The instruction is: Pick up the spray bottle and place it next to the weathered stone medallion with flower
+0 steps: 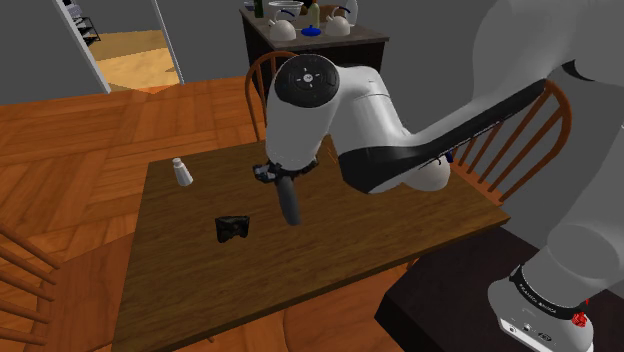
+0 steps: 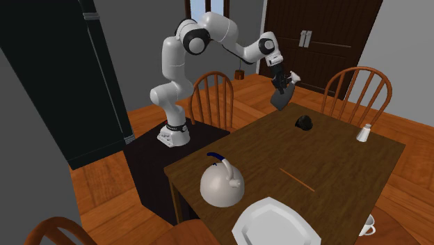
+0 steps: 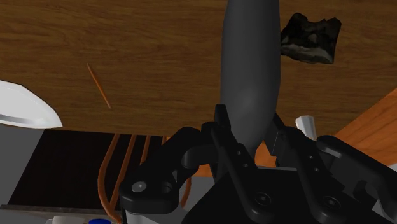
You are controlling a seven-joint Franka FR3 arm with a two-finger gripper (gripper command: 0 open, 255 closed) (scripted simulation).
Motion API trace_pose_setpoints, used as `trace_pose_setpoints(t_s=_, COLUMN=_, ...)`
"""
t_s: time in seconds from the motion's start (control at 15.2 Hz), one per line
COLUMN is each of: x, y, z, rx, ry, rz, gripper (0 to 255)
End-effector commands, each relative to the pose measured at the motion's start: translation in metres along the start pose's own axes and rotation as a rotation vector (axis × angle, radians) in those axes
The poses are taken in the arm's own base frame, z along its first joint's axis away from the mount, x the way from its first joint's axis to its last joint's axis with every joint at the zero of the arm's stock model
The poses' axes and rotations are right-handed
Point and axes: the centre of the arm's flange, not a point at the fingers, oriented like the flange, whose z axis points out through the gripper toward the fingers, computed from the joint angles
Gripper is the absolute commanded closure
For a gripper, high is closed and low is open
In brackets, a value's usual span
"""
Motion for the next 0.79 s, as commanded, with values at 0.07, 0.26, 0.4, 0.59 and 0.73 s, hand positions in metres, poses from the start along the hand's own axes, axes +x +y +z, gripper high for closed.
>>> trace_pose_setpoints(t_s=0.07, x=-0.008, y=0.001, z=0.013, rx=0.000, ry=0.000, rz=0.000, gripper=255)
trace_pose_setpoints(t_s=0.26, x=-0.016, y=0.001, z=0.027, rx=0.000, ry=0.000, rz=0.000, gripper=255)
trace_pose_setpoints(t_s=0.4, x=-0.022, y=0.001, z=0.036, rx=0.000, ry=0.000, rz=0.000, gripper=255)
trace_pose_setpoints(t_s=0.59, x=-0.030, y=0.001, z=0.049, rx=0.000, ry=0.000, rz=0.000, gripper=255)
trace_pose_setpoints(t_s=0.73, x=-0.036, y=0.001, z=0.058, rx=0.000, ry=0.000, rz=0.000, gripper=255)
